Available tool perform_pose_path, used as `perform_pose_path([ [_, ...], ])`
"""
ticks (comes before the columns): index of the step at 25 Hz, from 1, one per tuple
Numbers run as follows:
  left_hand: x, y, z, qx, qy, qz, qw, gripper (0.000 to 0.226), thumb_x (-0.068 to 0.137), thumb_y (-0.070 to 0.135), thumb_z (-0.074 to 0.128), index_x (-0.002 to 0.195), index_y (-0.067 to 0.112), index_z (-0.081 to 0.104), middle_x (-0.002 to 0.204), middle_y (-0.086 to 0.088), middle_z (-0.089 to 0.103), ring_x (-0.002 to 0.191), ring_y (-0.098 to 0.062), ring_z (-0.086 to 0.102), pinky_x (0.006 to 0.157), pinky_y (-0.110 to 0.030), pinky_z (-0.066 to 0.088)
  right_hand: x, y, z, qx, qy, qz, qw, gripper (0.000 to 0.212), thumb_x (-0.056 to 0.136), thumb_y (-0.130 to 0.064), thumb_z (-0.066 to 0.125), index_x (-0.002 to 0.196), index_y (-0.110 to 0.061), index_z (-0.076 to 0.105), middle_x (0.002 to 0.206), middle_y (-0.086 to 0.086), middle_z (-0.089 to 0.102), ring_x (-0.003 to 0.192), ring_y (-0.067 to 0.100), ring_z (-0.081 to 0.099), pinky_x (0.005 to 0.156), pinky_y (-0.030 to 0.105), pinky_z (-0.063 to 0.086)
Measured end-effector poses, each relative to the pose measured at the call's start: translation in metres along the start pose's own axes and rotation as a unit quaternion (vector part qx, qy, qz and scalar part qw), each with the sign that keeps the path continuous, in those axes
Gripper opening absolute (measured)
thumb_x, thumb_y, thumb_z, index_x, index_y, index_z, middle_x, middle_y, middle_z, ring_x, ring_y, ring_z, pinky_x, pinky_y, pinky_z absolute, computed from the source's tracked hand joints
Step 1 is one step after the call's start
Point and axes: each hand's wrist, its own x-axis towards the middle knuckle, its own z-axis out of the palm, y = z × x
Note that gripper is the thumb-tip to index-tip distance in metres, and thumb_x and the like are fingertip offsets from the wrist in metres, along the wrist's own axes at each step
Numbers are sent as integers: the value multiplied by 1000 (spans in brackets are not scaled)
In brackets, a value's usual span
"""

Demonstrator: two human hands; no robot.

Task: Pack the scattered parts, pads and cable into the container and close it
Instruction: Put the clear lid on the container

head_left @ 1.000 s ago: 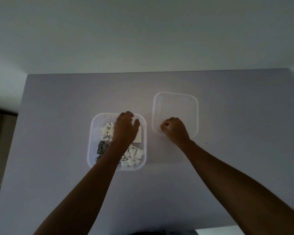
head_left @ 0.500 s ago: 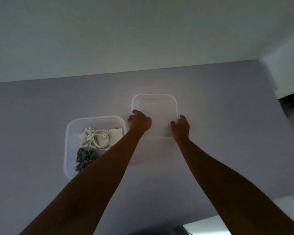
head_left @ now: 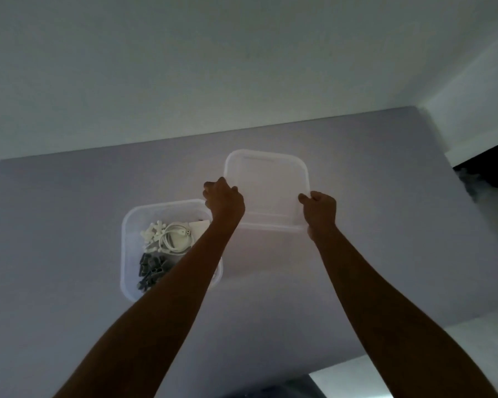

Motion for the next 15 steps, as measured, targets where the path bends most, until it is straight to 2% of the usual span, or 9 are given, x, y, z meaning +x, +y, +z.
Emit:
perform_pose_path([
  [2,-7,-11,-31,-50,33,22,998,40,95,18,58,131,3,52,129,-22,48,119,-35,48,101,-41,40,-23,-11,9,32,-20,-14,999,47,81,-20,75,123,-4,63,115,11,67,103,25,65,94,42,54],
  [4,-16,-26,-64,-109,84,36,990,40,92,23,63,126,5,53,126,-19,51,114,-31,51,92,-31,40,-54,-19,20,41,-39,-45,997,52,86,-22,73,132,-6,56,116,7,63,103,21,62,88,35,53],
  [6,-24,-51,-95,-132,119,45,983,37,91,28,66,118,5,54,118,-16,56,108,-29,54,85,-29,40,-88,-18,38,46,-62,-70,995,47,88,-24,71,130,-8,57,112,2,61,99,18,60,80,29,50],
  [9,-31,-100,-124,-118,118,23,986,41,90,30,67,119,4,55,112,-15,63,106,-31,59,87,-33,42,-125,-1,69,0,-93,-87,992,45,86,-29,72,125,-9,61,114,7,68,99,23,66,86,40,57],
  [11,-33,-140,-136,-82,109,4,991,45,90,30,67,123,1,57,114,-18,65,106,-32,60,90,-35,42,-149,8,87,-45,-110,-95,988,45,85,-31,73,122,-8,62,114,9,69,100,25,66,89,43,56],
  [15,-41,-200,-140,-19,73,-19,997,42,91,34,63,116,1,63,106,-19,67,100,-35,60,88,-41,46,-177,33,106,-114,-124,-115,979,36,84,-30,72,110,-6,66,101,8,69,89,23,65,75,30,50],
])
